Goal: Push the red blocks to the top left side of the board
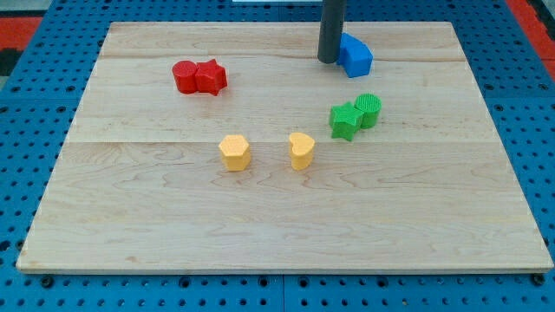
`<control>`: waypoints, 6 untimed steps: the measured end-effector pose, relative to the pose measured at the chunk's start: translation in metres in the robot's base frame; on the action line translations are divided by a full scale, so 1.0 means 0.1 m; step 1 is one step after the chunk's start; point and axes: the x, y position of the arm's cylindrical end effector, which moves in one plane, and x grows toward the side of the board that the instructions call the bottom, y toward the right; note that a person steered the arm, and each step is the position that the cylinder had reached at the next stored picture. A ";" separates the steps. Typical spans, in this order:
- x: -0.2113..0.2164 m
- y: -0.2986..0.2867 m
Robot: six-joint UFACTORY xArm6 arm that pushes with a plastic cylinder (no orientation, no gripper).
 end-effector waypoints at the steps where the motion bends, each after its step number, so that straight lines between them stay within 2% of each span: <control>1: 0.00 0.00; 2: 0.00 -0.11; 3: 0.17 -0.68; 4: 0.57 -1.18; 5: 0.61 -1.33; 6: 0.44 -2.03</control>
